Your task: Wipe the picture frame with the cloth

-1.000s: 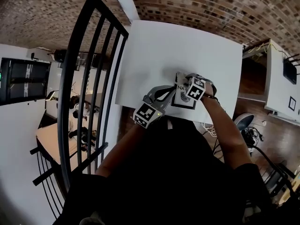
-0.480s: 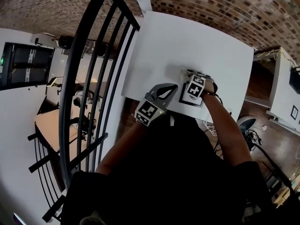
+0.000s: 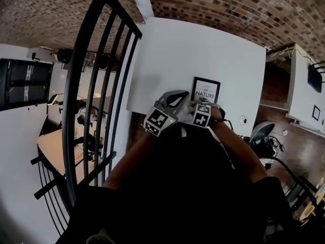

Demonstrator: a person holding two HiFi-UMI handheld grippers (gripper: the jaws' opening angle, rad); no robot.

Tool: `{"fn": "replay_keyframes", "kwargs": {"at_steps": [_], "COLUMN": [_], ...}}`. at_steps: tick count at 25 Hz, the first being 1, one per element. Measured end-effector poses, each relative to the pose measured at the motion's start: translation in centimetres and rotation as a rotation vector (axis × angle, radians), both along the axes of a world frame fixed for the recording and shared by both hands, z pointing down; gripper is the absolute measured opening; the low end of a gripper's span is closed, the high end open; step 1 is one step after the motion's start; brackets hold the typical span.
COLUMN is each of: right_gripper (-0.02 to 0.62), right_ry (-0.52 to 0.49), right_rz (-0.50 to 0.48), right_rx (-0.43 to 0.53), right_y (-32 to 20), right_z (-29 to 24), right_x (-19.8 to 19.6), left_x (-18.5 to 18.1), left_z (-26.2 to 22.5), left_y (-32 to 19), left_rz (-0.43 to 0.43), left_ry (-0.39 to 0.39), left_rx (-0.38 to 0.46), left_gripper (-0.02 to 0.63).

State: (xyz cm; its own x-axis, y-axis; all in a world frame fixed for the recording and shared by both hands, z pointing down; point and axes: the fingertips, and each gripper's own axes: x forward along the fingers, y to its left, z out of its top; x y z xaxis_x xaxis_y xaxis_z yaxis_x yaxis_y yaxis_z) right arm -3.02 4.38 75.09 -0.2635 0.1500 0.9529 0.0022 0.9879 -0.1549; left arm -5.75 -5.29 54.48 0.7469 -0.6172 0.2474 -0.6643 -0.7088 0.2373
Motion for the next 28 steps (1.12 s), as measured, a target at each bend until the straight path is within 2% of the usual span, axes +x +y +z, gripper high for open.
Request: {"fn": "replay_keyframes", "kwargs": {"at_steps": [7, 11, 15, 18, 20, 24, 28], "right_gripper": [0.12, 0.12, 0.12, 0.12, 0.12, 0.121, 0.121], "right_ry": [-0.008, -0.034, -0.029, 0.016, 0.061, 0.129, 0.119], "right_rz": [-0.06, 0.001, 0.117, 0.2, 0.231, 0.194, 0.17], "right_rx": [-0.062, -0.029, 0.087, 0.214, 0.265, 0.216, 0.115], "right_y": [3.4, 1.3, -4.8, -10.5, -13.1, -12.5, -8.4], "right_z": [-0.5, -1.3, -1.6, -1.5, -1.1, 0.4, 1.0], "right_x": [0.4, 1.4, 3.5, 5.8, 7.3, 8.5, 7.7], "left_x": [1.6, 2.2, 2.3, 2.3, 2.4, 2.2, 2.1], "left_z": [-0.2, -0.5, -0.3, -0.1, 0.2, 0.5, 0.8], "left_y": [-0.3, -0.5, -0.4, -0.1, 0.2, 0.5, 0.7], "left_rz": [0.024, 0.026, 0.025, 0.025, 0.024, 0.019, 0.015], "left_ry": [-0.005, -0.006, -0.011, -0.016, -0.02, -0.027, -0.027], "left_rx": [0.009, 0.009, 0.005, -0.001, -0.007, -0.016, -0.021], "left_gripper": [-0.002, -0.002, -0.002, -0.002, -0.002, -0.002, -0.002]}}
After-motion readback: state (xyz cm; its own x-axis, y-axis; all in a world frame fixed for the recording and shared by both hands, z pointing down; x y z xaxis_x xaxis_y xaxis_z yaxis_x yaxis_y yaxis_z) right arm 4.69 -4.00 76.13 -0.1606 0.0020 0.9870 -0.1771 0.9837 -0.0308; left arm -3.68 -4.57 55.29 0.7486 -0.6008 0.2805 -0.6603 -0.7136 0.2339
